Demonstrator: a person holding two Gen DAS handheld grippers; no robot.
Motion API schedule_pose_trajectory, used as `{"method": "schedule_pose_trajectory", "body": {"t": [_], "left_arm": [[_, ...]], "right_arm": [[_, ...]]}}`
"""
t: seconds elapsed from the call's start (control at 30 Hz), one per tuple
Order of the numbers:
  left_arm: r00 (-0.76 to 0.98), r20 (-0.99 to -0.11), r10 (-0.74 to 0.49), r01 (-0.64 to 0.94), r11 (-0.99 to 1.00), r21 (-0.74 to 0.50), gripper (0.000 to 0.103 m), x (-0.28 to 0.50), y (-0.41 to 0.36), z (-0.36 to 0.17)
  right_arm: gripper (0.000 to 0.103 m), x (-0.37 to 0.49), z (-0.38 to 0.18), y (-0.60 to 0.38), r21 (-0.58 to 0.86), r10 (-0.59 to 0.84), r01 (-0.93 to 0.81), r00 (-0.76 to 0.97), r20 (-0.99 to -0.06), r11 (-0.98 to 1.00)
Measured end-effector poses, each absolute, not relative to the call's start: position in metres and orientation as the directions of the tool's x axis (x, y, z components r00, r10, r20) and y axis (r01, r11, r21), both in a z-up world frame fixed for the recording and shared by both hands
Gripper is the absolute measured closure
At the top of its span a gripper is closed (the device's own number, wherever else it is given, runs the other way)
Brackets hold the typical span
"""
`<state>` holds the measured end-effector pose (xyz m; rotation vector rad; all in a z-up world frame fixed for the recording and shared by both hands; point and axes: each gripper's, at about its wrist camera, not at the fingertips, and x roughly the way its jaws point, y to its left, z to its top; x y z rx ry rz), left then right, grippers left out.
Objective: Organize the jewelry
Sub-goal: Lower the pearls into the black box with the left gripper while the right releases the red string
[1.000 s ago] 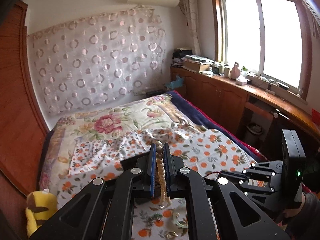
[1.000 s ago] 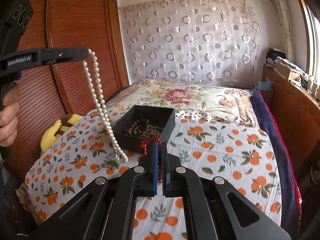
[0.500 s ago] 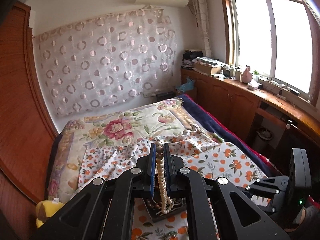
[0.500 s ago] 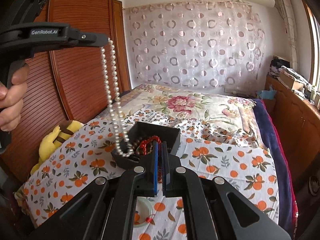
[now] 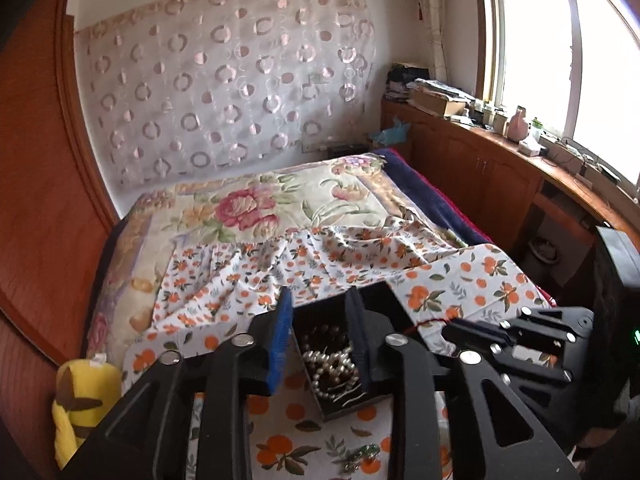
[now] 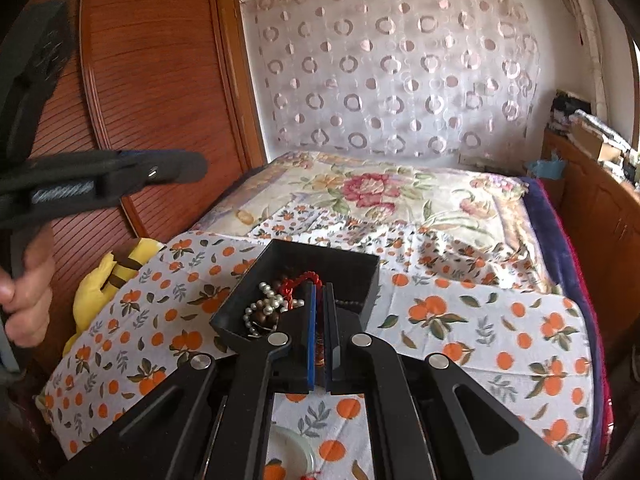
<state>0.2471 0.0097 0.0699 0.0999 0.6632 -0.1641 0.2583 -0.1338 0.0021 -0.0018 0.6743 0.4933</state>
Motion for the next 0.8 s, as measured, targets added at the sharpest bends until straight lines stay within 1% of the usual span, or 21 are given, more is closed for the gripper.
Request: {"method": "schedule_pose_trajectory", "body": {"t": [0.23, 0.43, 0.5, 0.57, 0.6, 0.8], "left_arm": [[0.761, -0.637, -0.125, 0.182, 0.983, 0.024, 0.070, 0.225, 0.024, 0.039], [0.738, -0.661, -0.132, 0.179, 0.984, 0.004, 0.065, 0.206, 0.037, 0.009], [0.733, -0.666, -0.139, 0.177, 0.984, -0.011, 0.065, 0.198, 0.040, -0.001], [0.715, -0.681, -0.157, 0.185, 0.982, -0.033, 0.064, 0.193, 0.042, -0.013], [0.707, -0.690, -0.157, 0.187, 0.982, -0.031, 0.064, 0.192, 0.043, -0.019], [0.684, -0.712, -0.160, 0.186, 0.982, -0.041, 0.064, 0.179, 0.046, -0.044]], "right_arm": [[0.099, 0.274, -0.013, -0.118, 0.188, 0.456, -0.445, 0.630, -0.628, 0.875], [0.099, 0.272, -0.025, -0.105, 0.137, 0.418, -0.450, 0.616, -0.668, 0.882], [0.094, 0.271, -0.026, -0.105, 0.118, 0.403, -0.449, 0.619, -0.674, 0.886], [0.067, 0.271, -0.026, -0.108, 0.107, 0.394, -0.446, 0.625, -0.674, 0.889], [0.063, 0.270, -0.025, -0.110, 0.103, 0.392, -0.445, 0.627, -0.673, 0.890], [0.063, 0.248, -0.022, -0.123, 0.069, 0.381, -0.454, 0.646, -0.661, 0.889]]}}
